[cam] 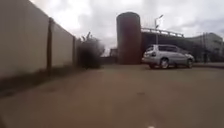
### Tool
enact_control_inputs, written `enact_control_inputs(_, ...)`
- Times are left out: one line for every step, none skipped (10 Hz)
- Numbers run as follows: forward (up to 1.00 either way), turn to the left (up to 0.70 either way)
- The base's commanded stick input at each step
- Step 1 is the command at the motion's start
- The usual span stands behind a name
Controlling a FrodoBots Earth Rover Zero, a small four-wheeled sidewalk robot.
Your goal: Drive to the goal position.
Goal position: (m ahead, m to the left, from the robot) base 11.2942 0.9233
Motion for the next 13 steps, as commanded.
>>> enact_control_inputs(0.85, 0.01)
enact_control_inputs(0.85, 0.01)
enact_control_inputs(0.85, 0.01)
enact_control_inputs(0.85, 0.01)
enact_control_inputs(0.85, 0.01)
enact_control_inputs(0.85, 0.01)
enact_control_inputs(0.85, 0.01)
enact_control_inputs(0.85, 0.01)
enact_control_inputs(0.85, 0.01)
enact_control_inputs(0.85, 0.01)
enact_control_inputs(0.85, 0.01)
enact_control_inputs(0.85, 0.01)
enact_control_inputs(0.85, 0.01)
